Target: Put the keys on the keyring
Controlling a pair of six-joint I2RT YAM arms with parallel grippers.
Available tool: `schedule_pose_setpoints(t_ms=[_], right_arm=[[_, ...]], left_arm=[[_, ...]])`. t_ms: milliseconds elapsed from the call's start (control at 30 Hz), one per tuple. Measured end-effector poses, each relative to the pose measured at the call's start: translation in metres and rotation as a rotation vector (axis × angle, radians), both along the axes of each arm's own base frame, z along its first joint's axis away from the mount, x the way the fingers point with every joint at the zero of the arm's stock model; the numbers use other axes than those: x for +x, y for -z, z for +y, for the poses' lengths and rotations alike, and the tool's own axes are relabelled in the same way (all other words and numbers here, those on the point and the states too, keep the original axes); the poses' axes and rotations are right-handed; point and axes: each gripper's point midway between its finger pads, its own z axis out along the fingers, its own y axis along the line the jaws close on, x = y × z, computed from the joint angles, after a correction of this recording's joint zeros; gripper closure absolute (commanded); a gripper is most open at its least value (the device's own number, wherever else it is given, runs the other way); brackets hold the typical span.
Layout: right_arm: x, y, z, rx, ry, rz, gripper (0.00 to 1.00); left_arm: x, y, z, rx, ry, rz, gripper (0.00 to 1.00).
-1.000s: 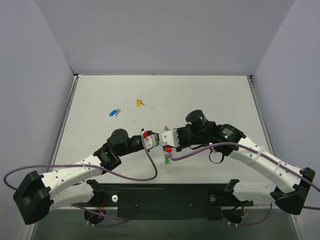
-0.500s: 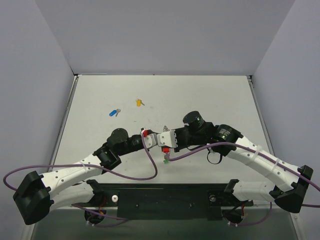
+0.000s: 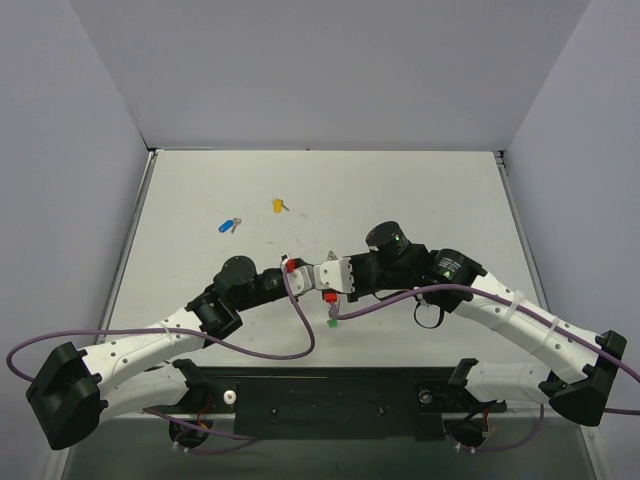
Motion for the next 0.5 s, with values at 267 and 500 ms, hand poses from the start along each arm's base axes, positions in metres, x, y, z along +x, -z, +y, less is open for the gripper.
schedule_pose_setpoints(t_ms=[267, 500], right_arm=[[0.0042, -0.0026, -0.0001, 0.004, 0.016, -0.017, 1.0], [0.0092, -0.0059, -0.0005, 0.012, 0.04, -0.034, 1.0]], left_arm=[[0.0014, 0.0, 0.0009, 0.001, -0.005, 0.005, 1.0], [0.0013, 0.0005, 0.0007, 0.002, -0.003, 0.004, 1.0]])
